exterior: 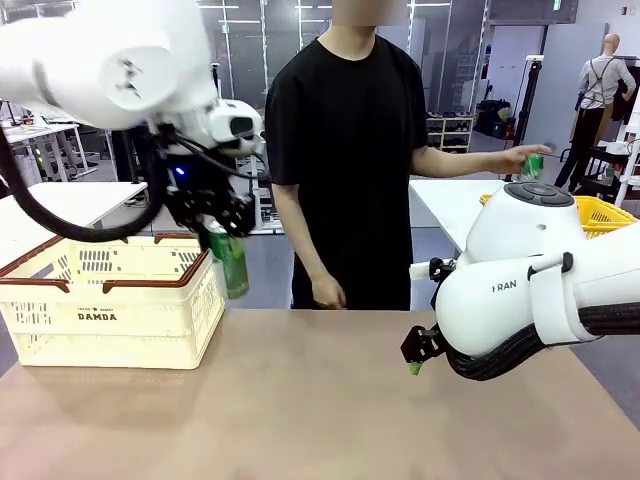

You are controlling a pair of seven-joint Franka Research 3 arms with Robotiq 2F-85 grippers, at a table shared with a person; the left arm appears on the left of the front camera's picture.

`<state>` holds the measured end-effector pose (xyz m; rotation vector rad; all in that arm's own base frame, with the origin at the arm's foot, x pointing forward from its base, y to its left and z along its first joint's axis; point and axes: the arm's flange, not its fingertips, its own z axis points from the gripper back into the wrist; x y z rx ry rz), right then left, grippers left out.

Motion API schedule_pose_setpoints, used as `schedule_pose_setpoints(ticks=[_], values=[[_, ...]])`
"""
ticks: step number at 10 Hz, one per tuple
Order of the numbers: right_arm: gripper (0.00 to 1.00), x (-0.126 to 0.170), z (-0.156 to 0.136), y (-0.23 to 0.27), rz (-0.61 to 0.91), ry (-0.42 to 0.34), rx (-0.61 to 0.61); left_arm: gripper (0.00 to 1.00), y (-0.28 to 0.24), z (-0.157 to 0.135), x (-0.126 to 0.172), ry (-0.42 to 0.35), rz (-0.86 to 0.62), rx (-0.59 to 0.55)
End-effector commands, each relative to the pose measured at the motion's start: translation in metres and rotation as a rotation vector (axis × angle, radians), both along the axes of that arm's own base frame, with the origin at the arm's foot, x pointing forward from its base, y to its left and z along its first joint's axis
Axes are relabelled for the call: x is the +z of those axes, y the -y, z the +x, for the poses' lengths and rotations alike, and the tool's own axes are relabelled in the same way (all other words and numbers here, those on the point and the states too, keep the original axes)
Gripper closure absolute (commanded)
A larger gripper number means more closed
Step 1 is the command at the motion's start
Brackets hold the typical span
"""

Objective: Place the drinks into the Shopping basket.
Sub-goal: Pick up one drink and place it into the Shopping basket.

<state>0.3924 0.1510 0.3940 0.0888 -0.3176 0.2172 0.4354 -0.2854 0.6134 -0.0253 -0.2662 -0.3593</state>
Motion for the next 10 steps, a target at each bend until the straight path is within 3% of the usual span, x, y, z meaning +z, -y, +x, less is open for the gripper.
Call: schedule_pose_setpoints(ticks=[1, 3, 5, 10], values=[[0.00, -0.001, 0.000, 0.001, 0.002, -0.001, -0.002, 1.00, -0.030, -0.010, 0.019, 0.003, -0.042, 0.111], [0.00, -0.001, 0.000, 0.001, 0.002, -0.001, -0.002, 1.00, -0.080, -0.005, 0.055, 0.043, -0.138, 0.240], [0.00, -0.001, 0.000, 0.001, 0.002, -0.001, -0.002, 1.00, -0.107, 0.000, 0.069, 0.058, -0.164, 0.305], [0.00, -0.001, 0.000, 0.001, 0.002, -0.001, -0.002, 1.00, -0.109, 0.003, 0.068, 0.059, -0.148, 0.266]])
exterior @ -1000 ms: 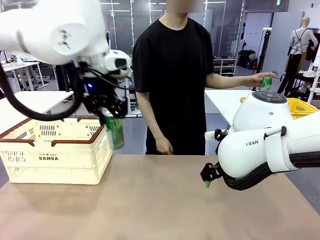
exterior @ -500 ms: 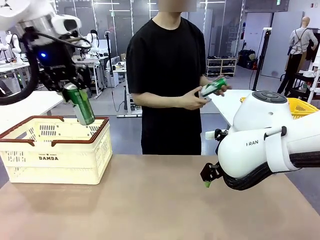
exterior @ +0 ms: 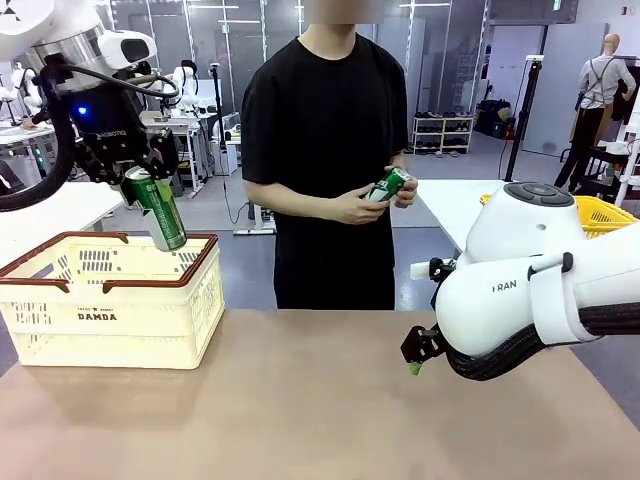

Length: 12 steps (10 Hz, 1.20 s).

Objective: Place the drinks into the Shopping basket.
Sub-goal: Pick up one drink and place it into the Shopping basket.

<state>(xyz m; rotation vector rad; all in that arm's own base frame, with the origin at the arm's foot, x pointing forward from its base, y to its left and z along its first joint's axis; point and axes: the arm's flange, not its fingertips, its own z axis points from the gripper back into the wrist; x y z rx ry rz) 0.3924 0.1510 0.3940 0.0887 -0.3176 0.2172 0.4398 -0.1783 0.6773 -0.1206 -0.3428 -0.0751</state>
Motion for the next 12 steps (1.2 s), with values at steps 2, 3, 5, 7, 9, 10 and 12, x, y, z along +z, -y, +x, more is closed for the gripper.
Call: schedule_pose_setpoints(ticks=[2, 3, 5, 7, 9, 10, 12], values=[[0.00, -0.001, 0.000, 0.001, 0.002, -0.001, -0.002, 1.00, -0.002, -0.001, 0.004, 0.007, -0.003, 0.000], [0.00, -0.001, 0.000, 0.001, 0.002, -0.001, -0.002, 1.00, -0.002, -0.001, 0.004, 0.007, -0.003, 0.000], [0.00, -0.001, 0.000, 0.001, 0.002, -0.001, -0.002, 0.44, -0.006, 0.015, 0.000, -0.013, 0.012, 0.013], [0.00, -0.001, 0.000, 0.001, 0.002, -0.001, -0.002, 0.44, -0.029, 0.049, 0.000, -0.124, 0.089, 0.085], [0.00, -0.001, 0.000, 0.001, 0.002, -0.001, -0.002, 0.44, -0.050, 0.082, -0.008, -0.143, 0.100, 0.133], [0.00, -0.001, 0.000, 0.001, 0.002, -0.001, -0.002, 0.44, -0.061, 0.097, -0.015, -0.184, 0.087, 0.124], [0.00, -0.001, 0.000, 0.001, 0.002, -0.001, -0.002, 0.44, -0.084, 0.136, -0.038, -0.188, 0.055, 0.128]])
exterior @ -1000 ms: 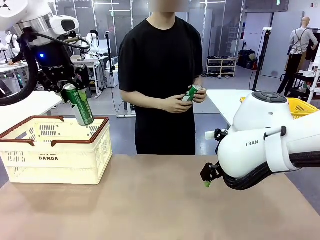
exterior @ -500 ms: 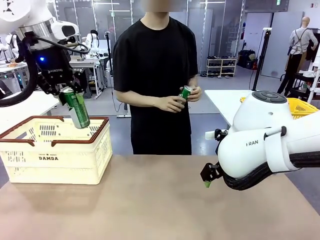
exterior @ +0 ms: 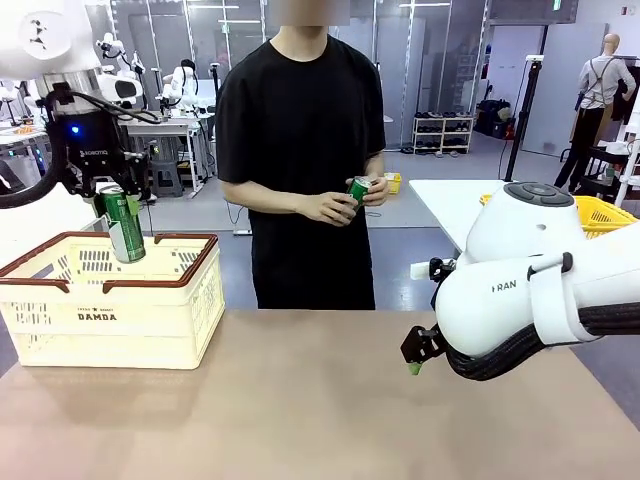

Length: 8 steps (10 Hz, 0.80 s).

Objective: Place the drinks into the Shopping basket.
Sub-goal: Pick up one drink and place it into the Shopping basket.

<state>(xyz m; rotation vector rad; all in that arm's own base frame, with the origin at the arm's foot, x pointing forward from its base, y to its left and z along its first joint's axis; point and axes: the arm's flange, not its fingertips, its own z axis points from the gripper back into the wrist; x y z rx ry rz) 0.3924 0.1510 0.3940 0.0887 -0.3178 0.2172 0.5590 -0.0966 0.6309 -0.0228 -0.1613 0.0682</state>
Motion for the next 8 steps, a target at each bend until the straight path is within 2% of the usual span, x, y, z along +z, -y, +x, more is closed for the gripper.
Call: schedule_pose_setpoints(ticks=[1, 3, 5, 8], values=[[0.00, -0.001, 0.001, 0.001, 0.002, -0.001, -0.002, 0.44, -0.009, 0.030, -0.002, -0.020, -0.037, -0.033], [0.00, -0.001, 0.001, 0.001, 0.002, -0.001, -0.002, 0.44, -0.015, 0.046, -0.027, -0.024, -0.032, -0.059], [0.00, -0.001, 0.001, 0.001, 0.002, -0.001, -0.002, 0.44, -0.022, 0.053, -0.055, 0.015, 0.045, -0.038], [0.00, -0.001, 0.001, 0.001, 0.002, -0.001, -0.002, 0.44, -0.040, 0.068, -0.100, 0.088, 0.054, -0.043]])
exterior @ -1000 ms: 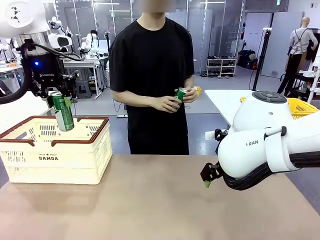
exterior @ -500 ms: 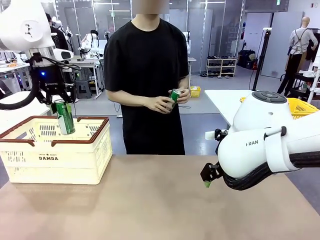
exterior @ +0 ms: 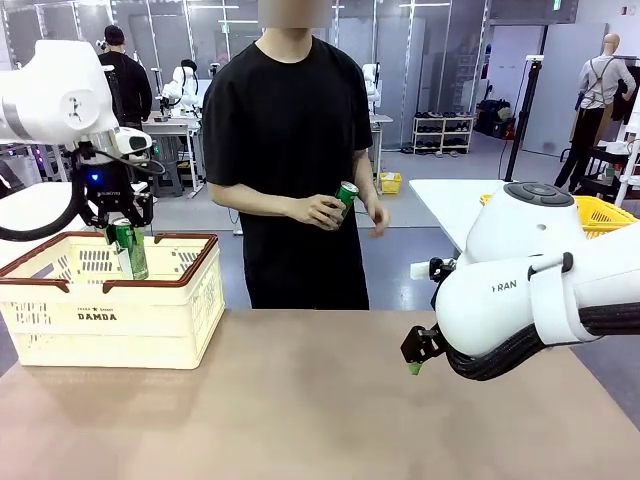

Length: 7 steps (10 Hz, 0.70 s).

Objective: Place the drinks into the Shopping basket.
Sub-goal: Pick up one drink and place it into the Shopping basket.

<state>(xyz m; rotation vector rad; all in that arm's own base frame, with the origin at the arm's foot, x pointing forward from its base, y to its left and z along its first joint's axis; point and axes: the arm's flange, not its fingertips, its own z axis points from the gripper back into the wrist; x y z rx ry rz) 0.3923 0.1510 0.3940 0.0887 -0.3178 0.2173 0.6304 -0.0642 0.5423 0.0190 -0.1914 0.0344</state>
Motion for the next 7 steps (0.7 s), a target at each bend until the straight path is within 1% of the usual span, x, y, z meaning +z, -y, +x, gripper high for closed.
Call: schedule_pose_setpoints(ticks=[1, 2, 3, 4, 5, 7], values=[[0.00, -0.001, 0.001, 0.001, 0.002, -0.001, -0.002, 0.44, -0.012, 0.000, -0.028, 0.084, -0.010, -0.025], [0.00, -0.001, 0.001, 0.001, 0.002, -0.001, -0.002, 0.44, -0.014, 0.001, -0.042, 0.091, -0.024, -0.043], [0.00, -0.001, 0.001, 0.001, 0.002, -0.001, -0.002, 0.44, -0.016, 0.004, -0.055, 0.077, -0.030, -0.047], [0.00, -0.001, 0.001, 0.001, 0.002, -0.001, -0.002, 0.44, -0.017, 0.007, -0.066, 0.085, -0.027, -0.067], [0.00, -0.001, 0.001, 0.001, 0.002, -0.001, -0.002, 0.44, -0.019, 0.013, -0.080, 0.069, -0.030, -0.086], [0.00, -0.001, 0.001, 0.001, 0.002, -0.001, -0.002, 0.44, -0.020, 0.017, -0.098, 0.061, -0.055, -0.098]])
